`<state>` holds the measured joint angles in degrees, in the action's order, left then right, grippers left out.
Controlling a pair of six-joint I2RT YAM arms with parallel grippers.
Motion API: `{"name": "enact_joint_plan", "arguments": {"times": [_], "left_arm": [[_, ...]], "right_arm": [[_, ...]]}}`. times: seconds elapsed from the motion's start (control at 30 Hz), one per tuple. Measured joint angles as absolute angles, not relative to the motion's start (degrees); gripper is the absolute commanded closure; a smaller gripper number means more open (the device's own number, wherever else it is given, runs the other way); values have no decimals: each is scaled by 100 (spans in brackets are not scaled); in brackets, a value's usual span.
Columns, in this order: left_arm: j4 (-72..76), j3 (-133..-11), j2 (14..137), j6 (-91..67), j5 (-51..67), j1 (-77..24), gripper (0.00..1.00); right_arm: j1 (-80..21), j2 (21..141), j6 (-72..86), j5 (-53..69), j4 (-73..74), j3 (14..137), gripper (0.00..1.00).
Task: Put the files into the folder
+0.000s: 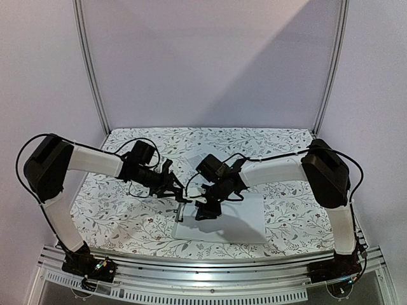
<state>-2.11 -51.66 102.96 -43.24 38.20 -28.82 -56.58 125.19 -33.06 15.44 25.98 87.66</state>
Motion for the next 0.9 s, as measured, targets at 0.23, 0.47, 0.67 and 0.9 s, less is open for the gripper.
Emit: {"name": "enact_joint_plan", "arguments": {"times": [0.23,0.47,0.67,0.9], "left_arm": [[-2049,-5850,9957,-3586,2633,-2899,55],[-2733,-5924,9662,-3269,1708,-2897,36],[-2790,-5990,9666,-2967,1122,-2897,32],[-2589,-6672,9898,-2759,609,-2897,32]], "right_arm": [[-5658,12477,-3288,1544,2495,8676,42],[-5686,12175,-3168,1448,2375,8331,35],[-5712,11631,-2818,858,2049,7926,33],[-5389,11059,-2143,261,1295,7870,35]]}}
